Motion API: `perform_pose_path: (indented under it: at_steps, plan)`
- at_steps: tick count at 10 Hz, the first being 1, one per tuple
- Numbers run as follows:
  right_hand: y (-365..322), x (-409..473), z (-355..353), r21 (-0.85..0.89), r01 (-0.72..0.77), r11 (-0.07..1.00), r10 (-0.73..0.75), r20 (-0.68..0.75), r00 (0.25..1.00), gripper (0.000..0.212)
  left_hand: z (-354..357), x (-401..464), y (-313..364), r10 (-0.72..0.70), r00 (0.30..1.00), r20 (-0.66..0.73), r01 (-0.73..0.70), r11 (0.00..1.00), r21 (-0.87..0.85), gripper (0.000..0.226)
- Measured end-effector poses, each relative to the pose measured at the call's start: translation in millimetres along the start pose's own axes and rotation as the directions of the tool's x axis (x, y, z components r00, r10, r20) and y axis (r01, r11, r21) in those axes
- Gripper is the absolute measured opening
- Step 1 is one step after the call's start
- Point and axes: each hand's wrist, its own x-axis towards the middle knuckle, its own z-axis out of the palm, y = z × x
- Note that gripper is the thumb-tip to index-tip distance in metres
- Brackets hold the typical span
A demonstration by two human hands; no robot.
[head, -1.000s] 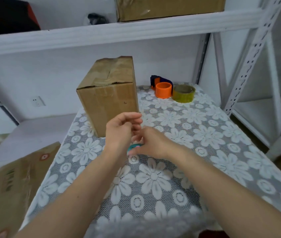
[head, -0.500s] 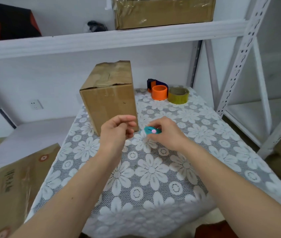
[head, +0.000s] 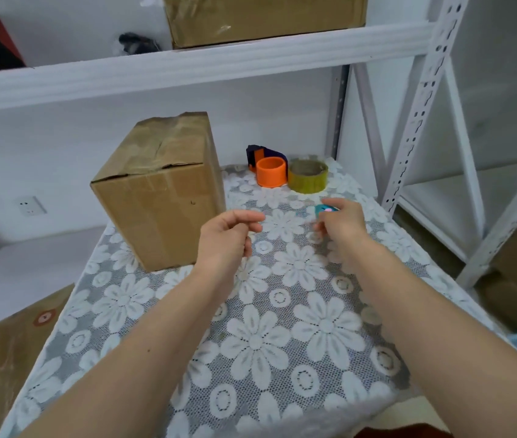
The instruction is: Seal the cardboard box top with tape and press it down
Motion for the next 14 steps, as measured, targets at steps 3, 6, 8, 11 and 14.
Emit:
perform_pose_path:
  at_steps: [3,6,8,11,14]
  plan:
    - [-10.9,102.6,-2.6,0.112,-0.043,0.993,0.055,-0.109,0.993,0.053,47.0,60.3,-13.8,-0.078,0.997,-0.018,0.077,0.997,-0.017,0.028]
    - [-8.7,166.4,11.6,0.053,-0.069,0.996,0.081,-0.279,0.957,0.039,70.3,89.6,-29.7,-0.157,0.988,-0.014,0.157,0.988,0.005,0.033]
    - [-11.6,169.6,2.7,-0.141,-0.071,0.987,0.026,-0.297,0.955,0.033,68.7,89.9,-37.3,-0.17,0.985,-0.01,0.17,0.985,-0.007,0.033]
    - [-16.2,35.5,14.3,-0.056,-0.014,0.998,0.019,0.099,0.995,0.021,49.2,54.1,-30.5,-0.161,0.987,-0.002,0.161,0.987,-0.027,0.031]
    - [-31.9,-94.1,32.7,-0.004,0.074,0.997,-0.068,0.332,0.941,0.054,-9.7,-22.5,-17.5,-0.168,0.986,-0.014,0.166,0.983,-0.082,0.025]
